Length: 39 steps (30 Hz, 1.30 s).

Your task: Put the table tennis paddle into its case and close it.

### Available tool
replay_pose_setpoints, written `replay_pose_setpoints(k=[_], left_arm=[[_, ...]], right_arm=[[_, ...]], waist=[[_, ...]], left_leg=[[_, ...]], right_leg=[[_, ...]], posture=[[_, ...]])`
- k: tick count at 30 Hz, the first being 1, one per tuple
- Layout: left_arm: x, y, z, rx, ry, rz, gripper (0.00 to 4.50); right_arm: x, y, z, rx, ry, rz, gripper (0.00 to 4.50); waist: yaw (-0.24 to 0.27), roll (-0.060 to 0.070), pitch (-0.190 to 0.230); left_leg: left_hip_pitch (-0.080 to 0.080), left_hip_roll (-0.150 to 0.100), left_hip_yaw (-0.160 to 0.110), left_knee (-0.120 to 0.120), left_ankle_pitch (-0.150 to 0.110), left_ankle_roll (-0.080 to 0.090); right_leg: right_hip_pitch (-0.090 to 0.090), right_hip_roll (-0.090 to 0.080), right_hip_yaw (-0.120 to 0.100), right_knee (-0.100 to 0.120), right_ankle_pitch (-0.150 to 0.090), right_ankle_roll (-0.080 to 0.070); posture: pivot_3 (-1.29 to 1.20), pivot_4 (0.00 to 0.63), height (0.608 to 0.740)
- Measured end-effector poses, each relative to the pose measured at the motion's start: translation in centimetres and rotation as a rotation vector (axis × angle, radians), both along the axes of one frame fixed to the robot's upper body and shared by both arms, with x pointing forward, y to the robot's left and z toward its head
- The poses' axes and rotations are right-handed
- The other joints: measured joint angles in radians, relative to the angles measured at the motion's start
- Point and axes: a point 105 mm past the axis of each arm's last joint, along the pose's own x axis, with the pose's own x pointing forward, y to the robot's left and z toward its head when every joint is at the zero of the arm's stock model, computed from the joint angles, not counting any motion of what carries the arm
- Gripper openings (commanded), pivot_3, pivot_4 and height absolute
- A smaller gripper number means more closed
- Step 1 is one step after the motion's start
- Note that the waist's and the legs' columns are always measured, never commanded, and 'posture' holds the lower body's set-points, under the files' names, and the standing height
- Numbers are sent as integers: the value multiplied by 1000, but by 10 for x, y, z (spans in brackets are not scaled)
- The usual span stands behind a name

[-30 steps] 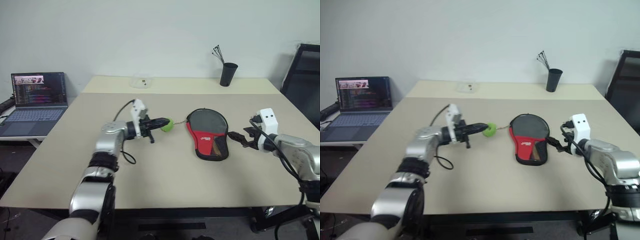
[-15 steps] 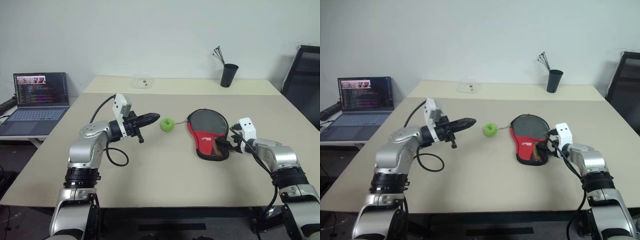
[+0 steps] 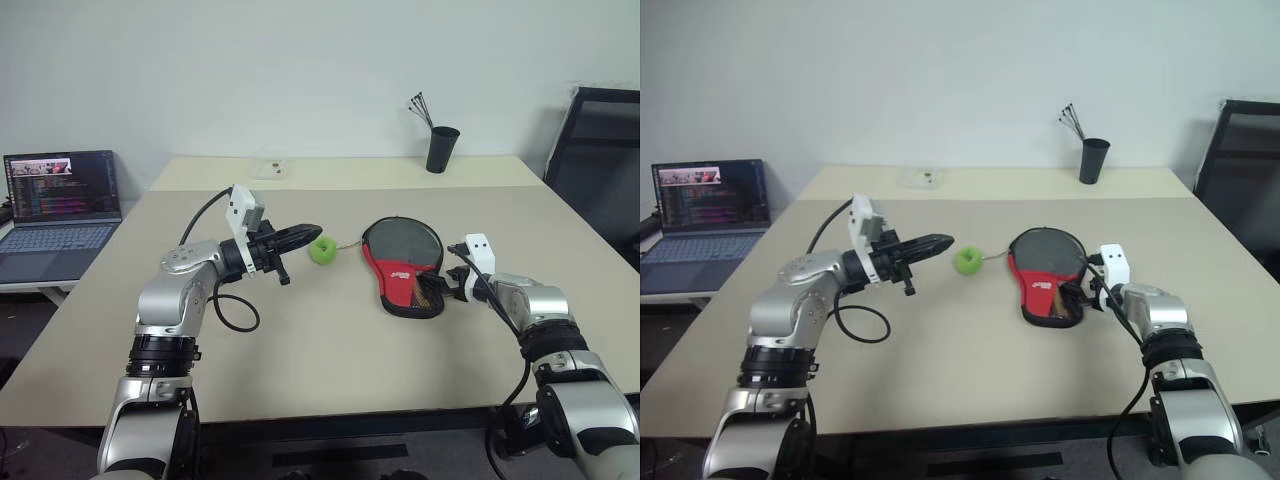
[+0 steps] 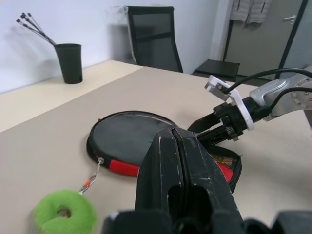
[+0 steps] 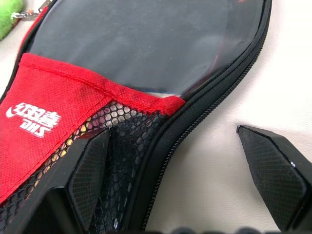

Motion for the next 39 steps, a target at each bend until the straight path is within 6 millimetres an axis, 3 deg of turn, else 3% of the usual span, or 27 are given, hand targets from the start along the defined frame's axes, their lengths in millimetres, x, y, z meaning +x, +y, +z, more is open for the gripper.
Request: replay_pose_setpoints(k=[11, 21, 32, 39], left_arm=[[-14, 15, -16, 46, 61, -22, 0], [-31, 34, -34, 125, 119, -44, 0], [-54, 42, -47, 176, 171, -105, 0], [-69, 40, -54, 186, 211, -139, 0]], right_arm=[[1, 30, -4, 68, 24, 52, 45], [-1, 48, 1, 82, 39, 93, 45], [-31, 114, 9, 165, 91, 284, 45], [-57, 112, 3, 163, 119, 249, 45]], waist=[[-16, 0, -1], [-26, 0, -1], [-12, 1, 0], [7, 1, 0]], left_leg=[[4, 1, 2, 0, 0, 0], [5, 2, 3, -4, 0, 0], [0, 9, 1, -6, -1, -1], [-2, 8, 0, -6, -1, -3]], right_leg=[[1, 1, 1, 2, 1, -1], [-1, 1, 4, 2, 0, -4], [-6, 6, 2, 2, -2, -9], [-6, 5, 2, -1, -2, -10]], posture=[[0, 150, 740], [0, 150, 740], [0, 150, 740], [0, 150, 740]])
